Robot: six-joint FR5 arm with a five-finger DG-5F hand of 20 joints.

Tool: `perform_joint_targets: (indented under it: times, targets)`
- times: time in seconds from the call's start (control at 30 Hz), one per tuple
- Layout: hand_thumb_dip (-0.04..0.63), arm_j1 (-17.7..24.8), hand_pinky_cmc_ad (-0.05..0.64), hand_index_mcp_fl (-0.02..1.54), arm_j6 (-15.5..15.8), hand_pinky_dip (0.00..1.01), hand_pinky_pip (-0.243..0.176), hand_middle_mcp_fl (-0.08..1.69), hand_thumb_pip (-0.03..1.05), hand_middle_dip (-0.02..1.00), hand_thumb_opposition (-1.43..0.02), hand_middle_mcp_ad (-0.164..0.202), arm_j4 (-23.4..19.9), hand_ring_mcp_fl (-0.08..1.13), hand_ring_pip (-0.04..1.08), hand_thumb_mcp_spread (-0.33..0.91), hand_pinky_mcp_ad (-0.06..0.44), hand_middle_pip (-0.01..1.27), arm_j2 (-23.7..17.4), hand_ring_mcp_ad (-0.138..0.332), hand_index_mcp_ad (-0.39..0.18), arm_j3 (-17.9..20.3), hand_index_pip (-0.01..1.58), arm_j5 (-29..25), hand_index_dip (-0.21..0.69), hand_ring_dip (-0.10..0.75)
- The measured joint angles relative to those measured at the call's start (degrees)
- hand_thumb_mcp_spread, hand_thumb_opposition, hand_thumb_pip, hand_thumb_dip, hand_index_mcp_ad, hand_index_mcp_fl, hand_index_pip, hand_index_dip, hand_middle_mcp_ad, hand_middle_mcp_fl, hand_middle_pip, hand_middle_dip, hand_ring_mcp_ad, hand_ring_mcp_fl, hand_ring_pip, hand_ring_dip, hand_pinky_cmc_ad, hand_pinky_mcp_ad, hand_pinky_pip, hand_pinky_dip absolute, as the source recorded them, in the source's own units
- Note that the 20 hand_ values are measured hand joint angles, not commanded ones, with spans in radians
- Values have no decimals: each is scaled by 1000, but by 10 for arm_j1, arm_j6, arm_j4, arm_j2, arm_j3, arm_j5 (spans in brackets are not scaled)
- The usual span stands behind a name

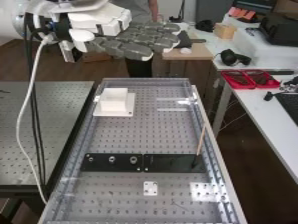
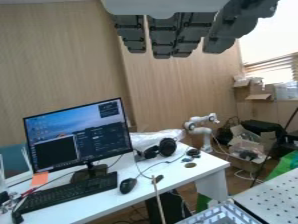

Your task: Grab the pcb board and place it in the clear container

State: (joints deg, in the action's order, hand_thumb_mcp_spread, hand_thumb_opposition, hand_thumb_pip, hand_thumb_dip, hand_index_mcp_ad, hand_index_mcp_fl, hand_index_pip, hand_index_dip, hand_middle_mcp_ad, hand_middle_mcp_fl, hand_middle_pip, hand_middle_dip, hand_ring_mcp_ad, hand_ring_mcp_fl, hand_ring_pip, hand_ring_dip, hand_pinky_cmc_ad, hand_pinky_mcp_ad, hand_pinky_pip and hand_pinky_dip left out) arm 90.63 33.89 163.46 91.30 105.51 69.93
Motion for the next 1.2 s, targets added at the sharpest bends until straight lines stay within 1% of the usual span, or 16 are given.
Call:
perform_joint_targets:
  times: [0.07,0.1,0.13,0.2,0.23,0.27,0.4,0.47,0.5,0.57,0.63,0.73,0.8,1.0,1.07,1.2]
  targets:
    - [7,-4,52,21,-9,19,-10,7,0,24,-19,73,-8,0,14,2,51,14,8,19,12,4,5,-8,16,12]
    - [2,-8,52,21,-13,21,-10,7,24,24,-87,73,-12,0,14,21,49,14,14,19,23,5,5,-12,16,12]
    - [5,-11,59,21,-15,49,-10,3,98,24,-223,75,-13,0,12,75,51,21,20,23,52,5,3,-16,19,10]
    - [9,-16,82,24,-18,129,-10,3,178,24,-382,86,-16,0,17,148,68,61,29,51,73,4,21,-24,37,-5]
    - [9,-19,112,24,-22,173,-24,5,178,26,-475,82,-19,3,26,147,87,75,35,66,80,3,35,-32,59,-14]
    - [9,-20,134,21,-24,199,-38,9,176,26,-518,87,-21,0,19,155,101,87,37,101,82,3,38,-35,75,-23]
    - [9,-17,215,24,-29,293,-75,3,173,24,-651,112,-35,17,65,166,152,115,52,161,108,2,51,-68,108,-23]
    - [9,-12,227,37,-34,319,-103,12,192,26,-688,126,-44,33,65,168,173,126,57,188,113,3,63,-80,129,-35]
    - [9,-7,244,42,-38,328,-106,9,204,26,-695,127,-52,33,65,164,182,122,61,188,124,4,70,-95,136,-35]
    - [5,2,246,38,-43,353,-108,5,208,26,-712,155,-65,33,65,164,199,126,67,208,140,4,66,-120,136,-35]
    - [9,19,253,38,-47,368,-105,9,208,28,-724,154,-89,35,68,169,202,136,77,211,148,6,72,-162,152,-35]
    - [9,35,267,35,-47,393,-122,12,239,26,-745,157,-113,31,75,169,202,141,87,227,152,7,73,-198,171,-35]
    - [7,50,267,38,-37,412,-124,12,243,24,-745,157,-134,31,75,187,213,138,97,229,152,6,70,-230,166,-35]
    - [9,83,265,40,-15,456,-124,12,305,26,-745,157,-198,31,75,229,213,141,123,229,148,9,77,-323,239,-35]
    - [9,89,265,40,-12,463,-127,12,321,24,-745,157,-210,31,75,241,215,141,128,229,147,11,75,-339,251,-35]
    - [33,103,265,56,2,480,-138,9,405,31,-757,157,-270,37,72,274,215,141,137,229,134,26,86,-382,253,-33]
